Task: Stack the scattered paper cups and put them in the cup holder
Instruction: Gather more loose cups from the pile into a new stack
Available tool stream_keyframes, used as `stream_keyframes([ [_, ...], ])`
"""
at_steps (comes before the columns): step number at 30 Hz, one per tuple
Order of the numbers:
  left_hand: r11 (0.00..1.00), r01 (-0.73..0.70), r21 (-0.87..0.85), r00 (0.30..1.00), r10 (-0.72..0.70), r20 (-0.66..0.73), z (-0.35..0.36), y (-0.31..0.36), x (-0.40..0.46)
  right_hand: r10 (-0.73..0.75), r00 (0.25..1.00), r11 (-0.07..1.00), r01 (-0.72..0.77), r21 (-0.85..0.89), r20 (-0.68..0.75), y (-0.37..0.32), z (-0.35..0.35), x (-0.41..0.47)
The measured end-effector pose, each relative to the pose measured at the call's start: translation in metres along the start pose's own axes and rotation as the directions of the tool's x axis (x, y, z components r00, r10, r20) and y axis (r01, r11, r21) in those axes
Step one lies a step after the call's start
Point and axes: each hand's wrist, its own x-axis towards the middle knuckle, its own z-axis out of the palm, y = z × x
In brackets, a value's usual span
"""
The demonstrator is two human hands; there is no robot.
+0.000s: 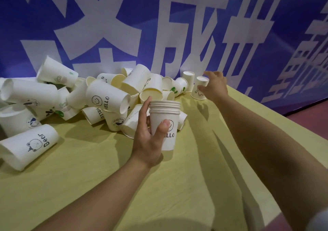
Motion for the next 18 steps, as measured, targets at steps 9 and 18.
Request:
stream_keyframes([
  [9, 1.0, 0.025, 0.003, 1.0, -0.025, -0.019, -0.001, -0.008, 0.006, 0.112, 0.992, 0.965, -0.094, 0.246, -0.059, 0.011, 0.022, 0.016],
  [18, 1.0, 0.008, 0.028, 1.0, -0.008, -0.017, -0.001, -0.003, 0.002, 0.017, 0.989, 0.98, -0.045, 0.192, 0.145, 0.018, -0.012, -0.053],
])
